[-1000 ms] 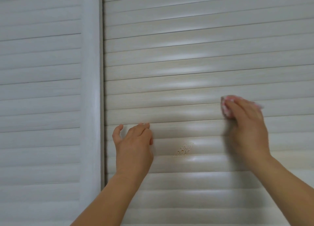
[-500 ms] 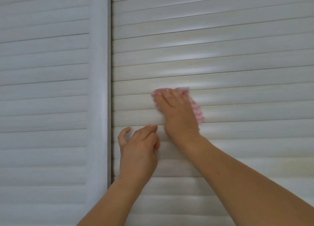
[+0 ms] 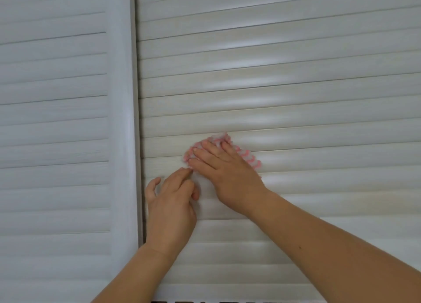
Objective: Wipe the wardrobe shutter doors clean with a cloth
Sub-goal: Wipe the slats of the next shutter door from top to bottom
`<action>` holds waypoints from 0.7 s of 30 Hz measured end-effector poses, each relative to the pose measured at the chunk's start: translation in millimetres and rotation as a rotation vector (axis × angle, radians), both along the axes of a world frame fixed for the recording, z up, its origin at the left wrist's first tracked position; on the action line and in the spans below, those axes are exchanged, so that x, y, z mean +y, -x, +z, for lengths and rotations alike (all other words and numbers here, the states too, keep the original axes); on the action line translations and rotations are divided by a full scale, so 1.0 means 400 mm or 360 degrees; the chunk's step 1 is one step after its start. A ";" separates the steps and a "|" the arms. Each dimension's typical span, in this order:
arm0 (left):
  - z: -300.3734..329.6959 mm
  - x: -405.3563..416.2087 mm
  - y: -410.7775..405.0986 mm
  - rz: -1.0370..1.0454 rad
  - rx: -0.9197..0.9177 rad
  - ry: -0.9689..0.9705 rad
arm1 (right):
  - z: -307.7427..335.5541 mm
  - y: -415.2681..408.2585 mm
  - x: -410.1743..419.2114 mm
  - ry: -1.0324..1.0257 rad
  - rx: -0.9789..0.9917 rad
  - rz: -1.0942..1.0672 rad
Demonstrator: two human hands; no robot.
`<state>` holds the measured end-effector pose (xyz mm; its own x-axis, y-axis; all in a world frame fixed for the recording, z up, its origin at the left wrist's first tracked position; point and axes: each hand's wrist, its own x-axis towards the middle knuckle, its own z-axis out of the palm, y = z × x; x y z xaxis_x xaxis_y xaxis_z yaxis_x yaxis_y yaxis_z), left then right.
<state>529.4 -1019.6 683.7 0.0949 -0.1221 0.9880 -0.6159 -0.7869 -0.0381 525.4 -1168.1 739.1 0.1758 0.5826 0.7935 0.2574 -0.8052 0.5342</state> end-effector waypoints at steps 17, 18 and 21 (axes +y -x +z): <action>0.010 -0.027 0.013 0.0019 0.0152 0.0024 | -0.106 0.135 -0.342 -0.0786 -0.0244 -0.0166; 0.012 -0.027 0.015 0.0015 0.0159 0.0027 | -0.114 0.129 -0.334 -0.0860 -0.0295 -0.0164; 0.018 -0.021 0.020 0.0018 0.0145 -0.0017 | -0.143 0.113 -0.270 -0.0960 -0.0336 -0.0098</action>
